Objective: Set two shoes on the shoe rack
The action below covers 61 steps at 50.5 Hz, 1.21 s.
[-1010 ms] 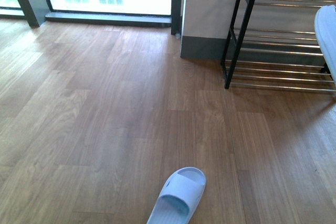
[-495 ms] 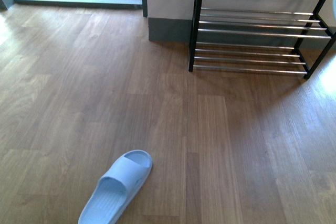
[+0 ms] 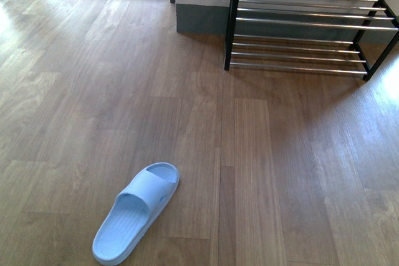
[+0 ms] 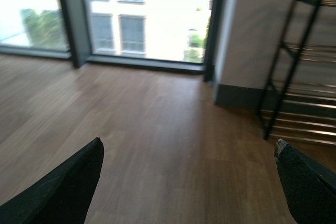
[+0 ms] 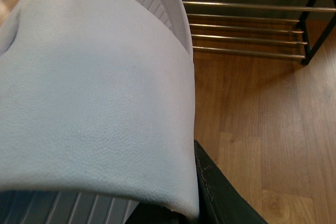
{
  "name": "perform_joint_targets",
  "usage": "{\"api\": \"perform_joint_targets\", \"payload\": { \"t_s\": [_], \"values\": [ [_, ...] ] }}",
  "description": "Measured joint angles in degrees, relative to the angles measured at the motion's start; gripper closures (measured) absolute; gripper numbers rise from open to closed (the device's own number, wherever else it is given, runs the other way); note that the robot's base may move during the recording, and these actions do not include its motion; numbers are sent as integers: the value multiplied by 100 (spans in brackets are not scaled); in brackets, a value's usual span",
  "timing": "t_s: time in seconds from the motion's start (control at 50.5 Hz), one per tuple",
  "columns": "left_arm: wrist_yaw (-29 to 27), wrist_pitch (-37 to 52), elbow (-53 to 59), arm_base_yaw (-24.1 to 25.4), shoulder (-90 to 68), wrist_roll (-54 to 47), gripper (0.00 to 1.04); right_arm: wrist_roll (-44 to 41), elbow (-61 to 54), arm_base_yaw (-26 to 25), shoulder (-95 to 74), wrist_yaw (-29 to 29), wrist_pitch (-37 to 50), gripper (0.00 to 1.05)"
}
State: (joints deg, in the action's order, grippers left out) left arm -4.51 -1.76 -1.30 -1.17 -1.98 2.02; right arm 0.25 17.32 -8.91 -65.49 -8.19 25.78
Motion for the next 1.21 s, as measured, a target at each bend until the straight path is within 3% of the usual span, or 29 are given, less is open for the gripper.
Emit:
{"api": "perform_joint_targets", "payload": {
  "t_s": [0.04, 0.119, 0.218, 0.317, 0.495, 0.653, 0.871, 1.208],
  "values": [
    [-767, -339, -151, -223, -341, 409, 9, 0, 0, 2, -2, 2, 0, 103],
    [-1329, -149, -227, -140, -1196, 807, 9, 0, 0, 0, 0, 4, 0, 103],
    [-903, 599, -227, 216, -2352, 973, 9, 0, 0, 2, 0, 0, 0, 103],
    [-63, 2382, -227, 468, -4599, 745, 9, 0, 0, 0, 0, 2, 0, 103],
    [476, 4662, -529, 570, -7733, 367, 9, 0, 0, 2, -2, 0, 0, 103],
    [824, 5801, -1113, 476, -10137, 109, 9, 0, 0, 0, 0, 2, 0, 103],
    [1368, 5831, -2011, 168, -12437, -153, 9, 0, 0, 0, 0, 2, 0, 103],
    [1545, 4658, -4059, -37, -14517, -734, 9, 0, 0, 0, 0, 2, 0, 103]
  ]
}}
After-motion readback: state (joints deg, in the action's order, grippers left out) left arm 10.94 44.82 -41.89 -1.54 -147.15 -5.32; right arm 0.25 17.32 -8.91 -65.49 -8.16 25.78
